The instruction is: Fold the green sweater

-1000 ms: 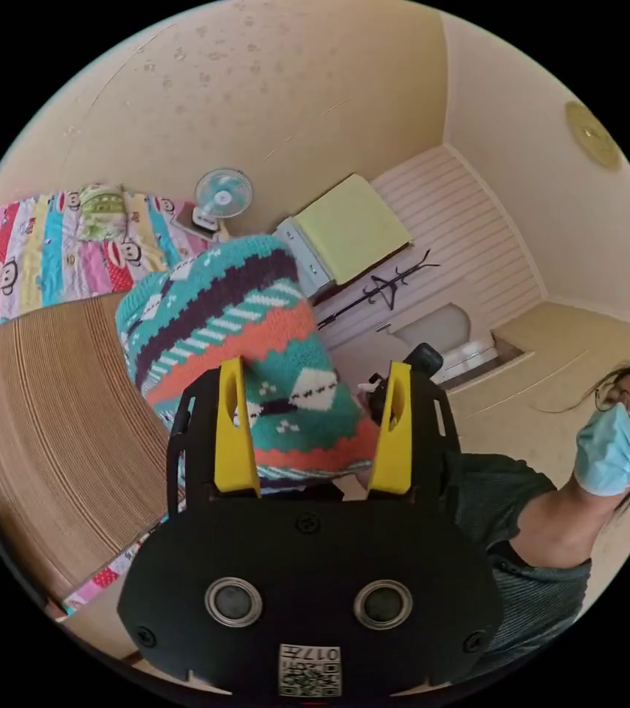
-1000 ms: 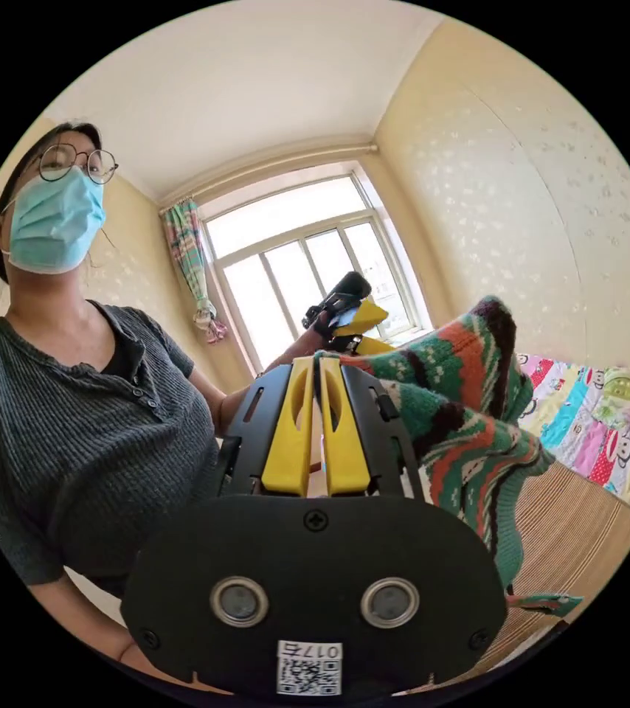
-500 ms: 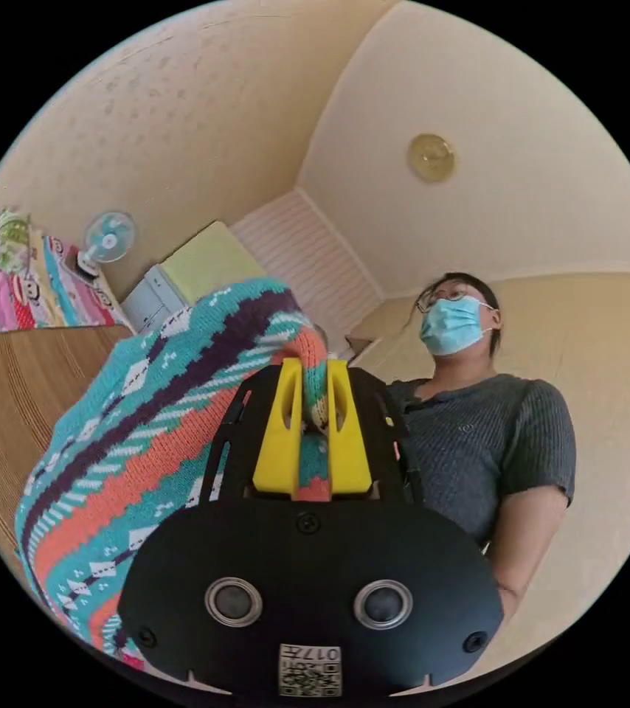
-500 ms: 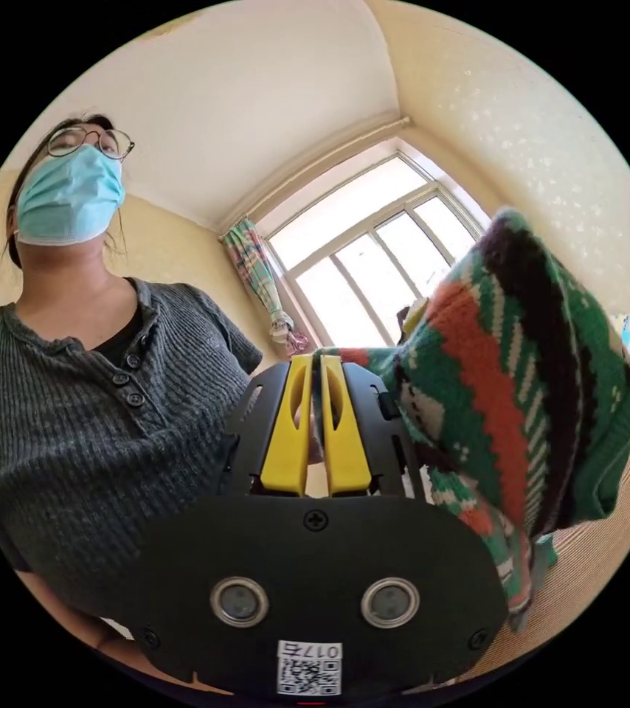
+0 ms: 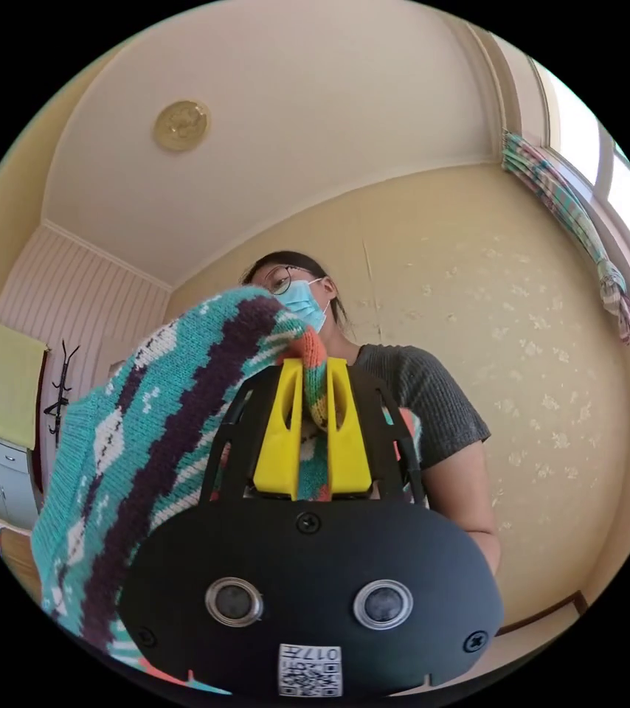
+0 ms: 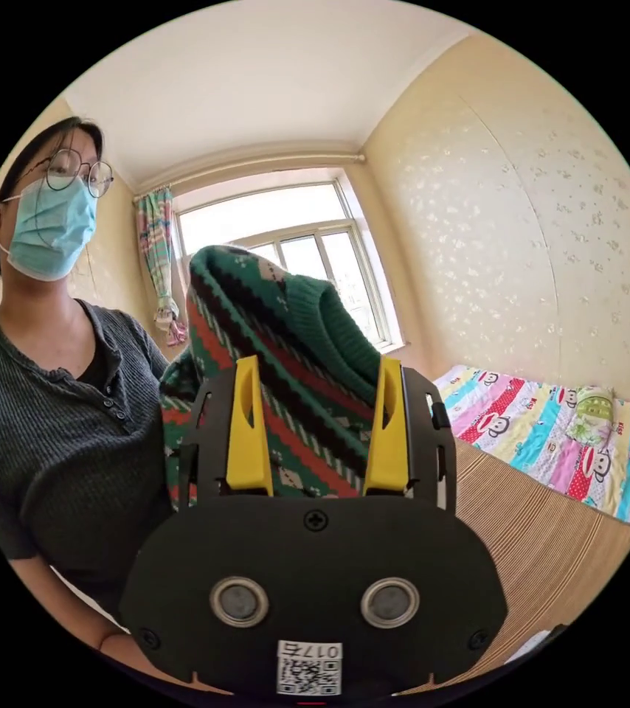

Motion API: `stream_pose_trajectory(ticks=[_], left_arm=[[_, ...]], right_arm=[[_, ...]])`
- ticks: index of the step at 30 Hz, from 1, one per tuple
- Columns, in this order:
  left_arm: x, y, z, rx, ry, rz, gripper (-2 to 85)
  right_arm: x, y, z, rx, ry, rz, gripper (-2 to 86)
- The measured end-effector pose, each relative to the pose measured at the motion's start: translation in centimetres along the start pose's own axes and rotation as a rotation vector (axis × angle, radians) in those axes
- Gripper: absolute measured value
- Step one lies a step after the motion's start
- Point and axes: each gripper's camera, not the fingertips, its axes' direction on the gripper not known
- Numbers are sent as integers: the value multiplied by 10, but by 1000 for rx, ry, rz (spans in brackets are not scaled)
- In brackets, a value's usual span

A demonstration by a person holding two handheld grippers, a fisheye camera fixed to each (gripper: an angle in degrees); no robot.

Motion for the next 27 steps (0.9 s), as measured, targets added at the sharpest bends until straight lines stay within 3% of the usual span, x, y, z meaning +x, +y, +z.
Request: stream_pose_trajectory(ticks=[4, 6, 9, 12, 17, 23, 27], left_arm=[[-50, 29, 58, -39, 48, -105, 54], [-61, 37, 75, -67, -17, -152, 55], [-56, 39, 81, -118, -289, -235, 56], [-44, 38, 79, -172, -609, -374, 60], [-23, 37, 109, -276, -1330, -529, 102], [-36, 48, 179, -110, -1534, -514, 190], [-104, 67, 249, -224, -1718, -506, 225]], right_arm=[[48, 8, 45, -63, -240, 44, 176], [53, 23, 54, -56, -460, -43, 68], [57, 30, 37, 0, -165, 100, 58], [38, 18, 36, -10, 113, 69, 56], [7, -5, 79, -72, 489, 19, 55], [-6, -11, 152, -192, 680, -108, 55], [-18, -8, 187, -237, 807, -178, 55]])
